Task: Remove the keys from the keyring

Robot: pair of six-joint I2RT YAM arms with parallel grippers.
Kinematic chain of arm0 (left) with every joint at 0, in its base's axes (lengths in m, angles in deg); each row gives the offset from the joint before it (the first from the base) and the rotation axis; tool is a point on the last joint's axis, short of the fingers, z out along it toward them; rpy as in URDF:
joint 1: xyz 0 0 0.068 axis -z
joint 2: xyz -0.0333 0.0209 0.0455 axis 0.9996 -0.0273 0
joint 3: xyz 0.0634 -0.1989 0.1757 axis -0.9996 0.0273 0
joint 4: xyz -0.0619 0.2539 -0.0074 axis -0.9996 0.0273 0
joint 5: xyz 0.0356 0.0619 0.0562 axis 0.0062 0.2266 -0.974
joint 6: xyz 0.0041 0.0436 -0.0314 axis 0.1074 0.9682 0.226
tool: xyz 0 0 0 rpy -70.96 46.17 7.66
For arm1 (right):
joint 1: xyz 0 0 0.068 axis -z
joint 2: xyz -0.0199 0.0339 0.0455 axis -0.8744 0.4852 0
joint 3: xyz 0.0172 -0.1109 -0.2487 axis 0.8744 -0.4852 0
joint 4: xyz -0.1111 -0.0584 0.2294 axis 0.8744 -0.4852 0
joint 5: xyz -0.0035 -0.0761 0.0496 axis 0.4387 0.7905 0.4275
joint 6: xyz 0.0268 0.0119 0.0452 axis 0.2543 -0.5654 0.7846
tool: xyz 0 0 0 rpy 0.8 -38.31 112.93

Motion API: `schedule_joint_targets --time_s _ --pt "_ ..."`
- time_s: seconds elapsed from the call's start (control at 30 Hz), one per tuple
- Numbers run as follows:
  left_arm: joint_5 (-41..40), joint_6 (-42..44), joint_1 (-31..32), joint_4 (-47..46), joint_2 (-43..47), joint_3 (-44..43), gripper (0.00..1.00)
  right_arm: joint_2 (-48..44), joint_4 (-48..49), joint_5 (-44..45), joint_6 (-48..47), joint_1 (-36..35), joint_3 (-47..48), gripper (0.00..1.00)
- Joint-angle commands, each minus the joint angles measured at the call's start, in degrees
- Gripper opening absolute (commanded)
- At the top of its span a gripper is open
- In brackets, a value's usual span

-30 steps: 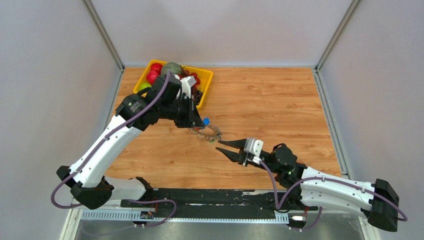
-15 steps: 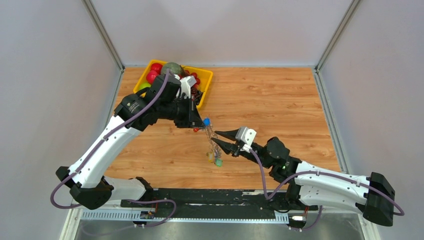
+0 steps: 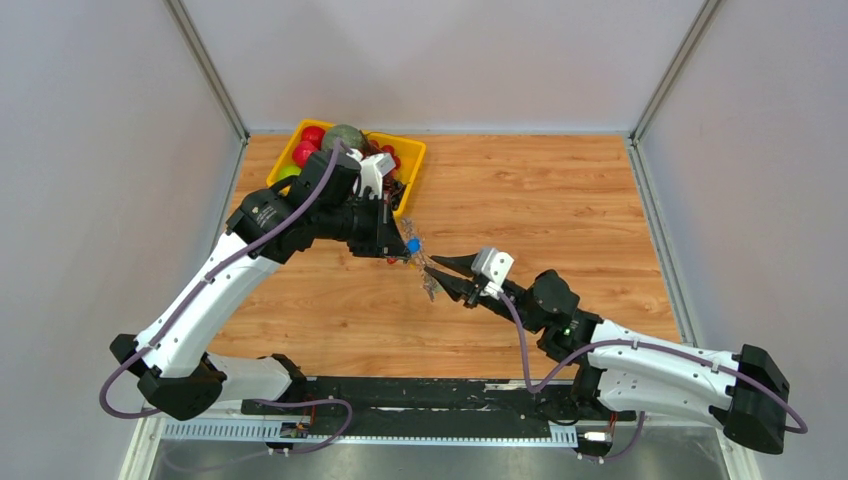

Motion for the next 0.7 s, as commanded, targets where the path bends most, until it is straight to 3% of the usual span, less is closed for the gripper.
schedule_joint_targets --time_s 0.0,0.4,0.53,0.67 --pt "2.9 3.0 0.5 -2.0 1.9 -0.9 0.00 -0.1 2.0 -2.6 -0.6 1.0 2.6 0.29" --pt "5.2 4.0 1.8 -1.8 1.7 -1.6 0.00 1.6 2.7 -7.6 0.1 2.6 3.8 0.27" --pt "5.0 4.1 2.1 -1.7 1.8 -2.3 0.00 2.6 2.4 -8.9 0.5 2.8 4.2 0.18" --pt "4.3 4.3 2.2 -1.7 2.2 -3.0 0.00 2.7 1.7 -8.6 1.0 2.9 4.1 0.22"
